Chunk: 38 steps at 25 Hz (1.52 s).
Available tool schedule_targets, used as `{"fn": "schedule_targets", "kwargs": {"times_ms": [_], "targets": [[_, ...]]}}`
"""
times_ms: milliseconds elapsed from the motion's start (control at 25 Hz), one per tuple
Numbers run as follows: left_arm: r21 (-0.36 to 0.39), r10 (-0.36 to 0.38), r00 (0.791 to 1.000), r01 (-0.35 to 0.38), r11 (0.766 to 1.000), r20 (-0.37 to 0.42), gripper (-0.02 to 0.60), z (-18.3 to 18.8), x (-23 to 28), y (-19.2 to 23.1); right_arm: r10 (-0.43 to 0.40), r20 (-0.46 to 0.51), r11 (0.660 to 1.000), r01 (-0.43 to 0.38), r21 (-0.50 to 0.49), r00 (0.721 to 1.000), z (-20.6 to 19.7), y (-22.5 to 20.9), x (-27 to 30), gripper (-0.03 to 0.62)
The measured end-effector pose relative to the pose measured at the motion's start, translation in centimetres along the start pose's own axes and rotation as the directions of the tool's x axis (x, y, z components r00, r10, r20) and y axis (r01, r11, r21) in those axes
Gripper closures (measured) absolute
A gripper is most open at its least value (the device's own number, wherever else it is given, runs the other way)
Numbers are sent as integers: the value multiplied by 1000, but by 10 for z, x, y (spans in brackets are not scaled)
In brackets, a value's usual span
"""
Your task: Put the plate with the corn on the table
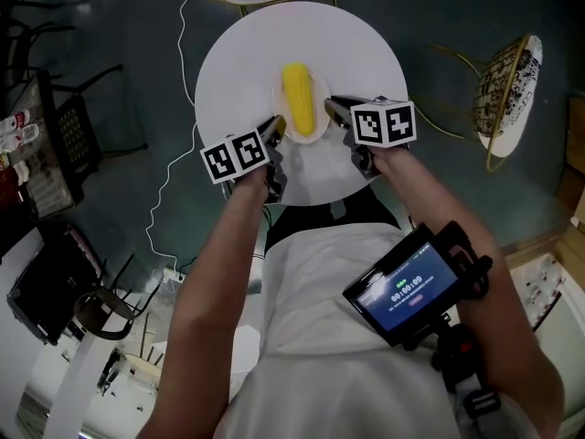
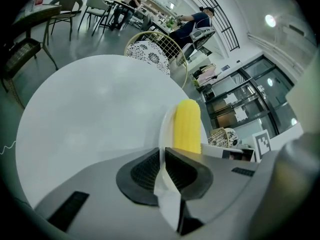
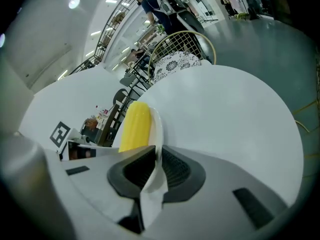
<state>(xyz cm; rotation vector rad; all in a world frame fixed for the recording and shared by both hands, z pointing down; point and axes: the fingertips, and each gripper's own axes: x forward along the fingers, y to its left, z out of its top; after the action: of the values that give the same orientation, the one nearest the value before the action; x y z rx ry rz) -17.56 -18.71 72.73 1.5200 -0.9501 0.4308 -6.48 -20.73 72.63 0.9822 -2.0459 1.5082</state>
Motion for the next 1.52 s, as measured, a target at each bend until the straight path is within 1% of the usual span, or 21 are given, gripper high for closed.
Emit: {"fn": "schedule_targets", "kwargs": {"times_ms": [120, 240, 560, 680, 800, 840, 960, 1240, 1400, 1520], "targets": [[13, 13, 1000, -13, 1000, 1, 542, 5, -2, 7, -11, 6, 1000, 11, -10, 1000, 2, 4, 8, 556], [31, 23, 1000, -23, 999, 4, 541, 8, 1, 5, -26, 7, 999, 26, -34, 1000, 5, 3, 9, 556], [57, 24, 1000, -24, 998, 11, 541, 12, 7, 3, -64, 10, 991, 64, -118, 998, 10, -1, 9, 556], [89, 31, 999, -32, 996, 16, 541, 11, 6, 2, -76, 8, 985, 77, -154, 997, 9, 1, 9, 555], [120, 54, 998, -57, 991, 23, 532, 12, 6, 5, -94, 15, 980, 95, -177, 995, 9, 1, 11, 554], [116, 61, 998, -63, 991, 26, 509, 12, 6, 6, -98, 21, 979, 100, -179, 995, 9, 0, 10, 554], [102, 76, 996, -80, 991, 50, 495, 15, 3, 9, -105, 44, 978, 111, -175, 994, 10, -2, 8, 554], [118, 82, 990, -95, 988, 111, 494, 14, -8, 15, -130, 73, 979, 140, -151, 989, 8, -9, 5, 554], [130, 104, 988, -119, 984, 118, 495, 8, -15, 21, -174, 76, 973, 183, -139, 982, 5, -19, -1, 556], [138, 105, 987, -122, 983, 124, 499, 5, -19, 24, -195, 74, 971, 204, -127, 978, 2, -25, -5, 556]]}}
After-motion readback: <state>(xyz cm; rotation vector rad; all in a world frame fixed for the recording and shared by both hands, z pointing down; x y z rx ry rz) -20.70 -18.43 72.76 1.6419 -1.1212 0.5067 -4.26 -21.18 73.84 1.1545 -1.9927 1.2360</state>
